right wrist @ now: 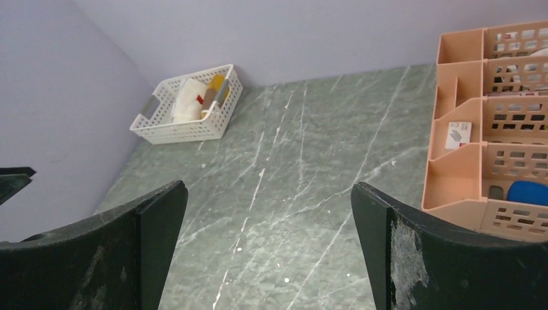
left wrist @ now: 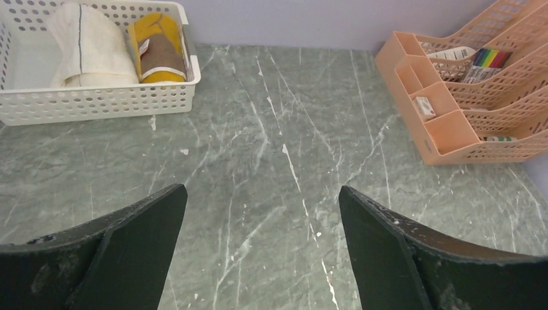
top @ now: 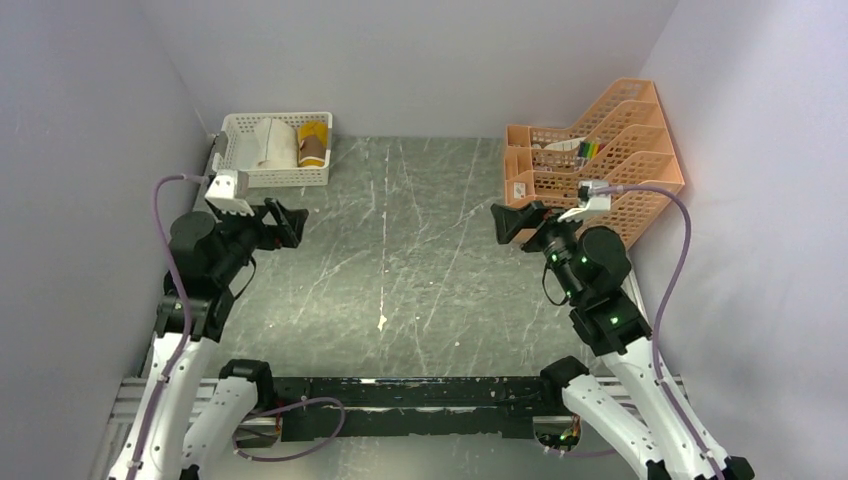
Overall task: Roll the towels
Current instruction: Reset both arms
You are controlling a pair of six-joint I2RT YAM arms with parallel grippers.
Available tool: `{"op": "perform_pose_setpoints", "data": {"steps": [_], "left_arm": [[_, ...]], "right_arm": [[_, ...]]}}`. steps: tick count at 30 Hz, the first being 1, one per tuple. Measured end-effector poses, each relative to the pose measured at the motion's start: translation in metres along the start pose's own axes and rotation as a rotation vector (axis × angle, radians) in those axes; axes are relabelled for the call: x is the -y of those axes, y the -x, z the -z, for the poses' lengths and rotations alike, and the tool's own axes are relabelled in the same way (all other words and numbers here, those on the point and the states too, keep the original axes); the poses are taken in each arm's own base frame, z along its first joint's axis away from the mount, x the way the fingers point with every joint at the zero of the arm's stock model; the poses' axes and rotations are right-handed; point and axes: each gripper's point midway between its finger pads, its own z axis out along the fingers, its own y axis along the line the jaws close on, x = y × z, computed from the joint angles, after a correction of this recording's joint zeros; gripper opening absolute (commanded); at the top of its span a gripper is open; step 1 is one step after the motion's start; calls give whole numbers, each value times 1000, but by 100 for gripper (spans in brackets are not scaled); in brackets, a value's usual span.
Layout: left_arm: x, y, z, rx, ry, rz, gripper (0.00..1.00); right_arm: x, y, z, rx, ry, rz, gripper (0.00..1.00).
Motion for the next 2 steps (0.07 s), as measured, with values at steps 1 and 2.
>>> {"op": "perform_pose_setpoints", "data": {"steps": [1, 2], "left_arm": [[0, 0, 2, 1, -2, -5, 99], [1, -1, 3, -3, -2, -9, 100]], "right_arm": [[1, -2, -1, -5, -6, 2, 100], [2, -3, -2, -11, -10, 4, 100]]}}
